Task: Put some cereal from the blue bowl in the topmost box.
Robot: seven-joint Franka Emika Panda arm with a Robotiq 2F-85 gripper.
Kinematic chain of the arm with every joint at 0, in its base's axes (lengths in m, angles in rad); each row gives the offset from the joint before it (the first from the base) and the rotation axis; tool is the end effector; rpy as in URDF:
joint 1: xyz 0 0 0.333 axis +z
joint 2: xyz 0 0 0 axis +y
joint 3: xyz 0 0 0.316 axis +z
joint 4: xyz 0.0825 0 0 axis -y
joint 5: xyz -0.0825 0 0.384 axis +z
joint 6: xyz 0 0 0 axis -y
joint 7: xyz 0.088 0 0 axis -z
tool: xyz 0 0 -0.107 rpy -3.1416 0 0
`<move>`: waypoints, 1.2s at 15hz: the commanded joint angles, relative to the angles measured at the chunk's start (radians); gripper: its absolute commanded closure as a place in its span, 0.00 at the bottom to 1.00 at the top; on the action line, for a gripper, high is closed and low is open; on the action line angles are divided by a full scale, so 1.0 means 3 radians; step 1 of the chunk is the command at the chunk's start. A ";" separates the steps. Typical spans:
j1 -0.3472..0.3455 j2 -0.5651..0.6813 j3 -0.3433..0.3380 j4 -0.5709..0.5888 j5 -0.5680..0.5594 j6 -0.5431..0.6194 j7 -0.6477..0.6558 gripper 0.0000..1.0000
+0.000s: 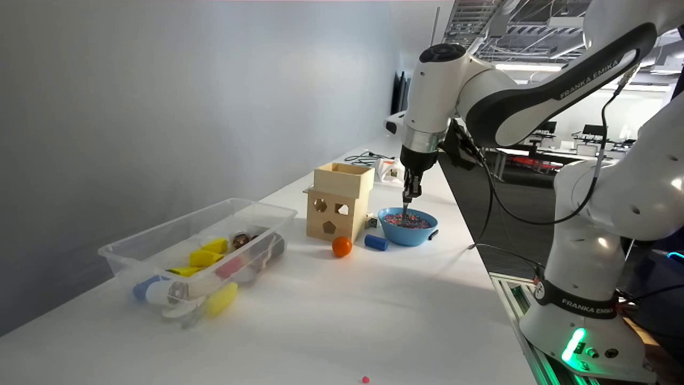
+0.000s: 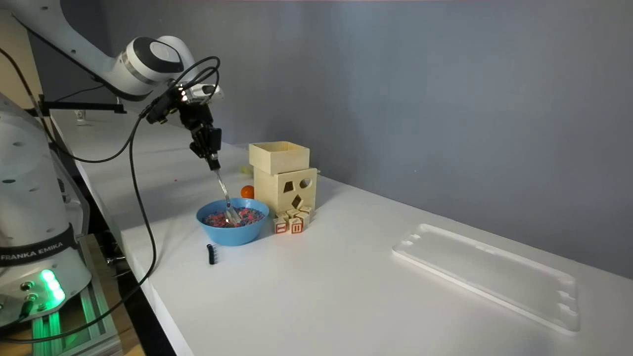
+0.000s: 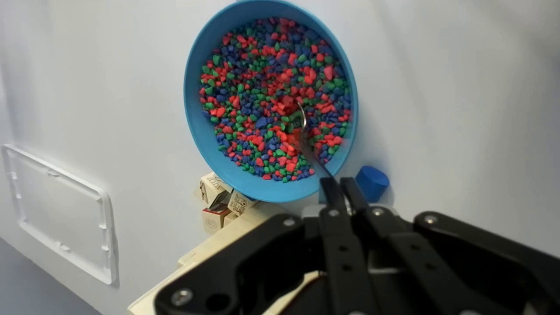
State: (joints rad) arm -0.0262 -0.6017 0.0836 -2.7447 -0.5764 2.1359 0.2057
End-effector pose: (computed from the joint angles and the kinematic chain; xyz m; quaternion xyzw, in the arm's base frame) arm 0.3483 -0.0055 0.4004 0.9621 0.0751 0.0247 0.2609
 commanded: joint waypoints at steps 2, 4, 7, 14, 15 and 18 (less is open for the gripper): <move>-0.0147 0.0138 0.0001 0.0001 -0.0176 0.0116 -0.0029 0.99; -0.0184 0.0175 0.0025 0.0001 -0.0298 0.0080 -0.0006 0.99; -0.0217 0.0251 0.0042 -0.0001 -0.0531 0.0034 0.0046 0.99; -0.0056 0.0192 -0.0005 0.0002 -0.0534 0.0008 -0.0045 0.42; -0.0025 0.0155 0.0007 0.0007 -0.0496 -0.0028 -0.0040 0.34; 0.0115 -0.0015 0.0003 -0.0017 -0.0321 -0.0081 -0.0126 0.14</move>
State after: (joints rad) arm -0.0319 -0.5368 0.0851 -2.7408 -0.7248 2.1454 0.2073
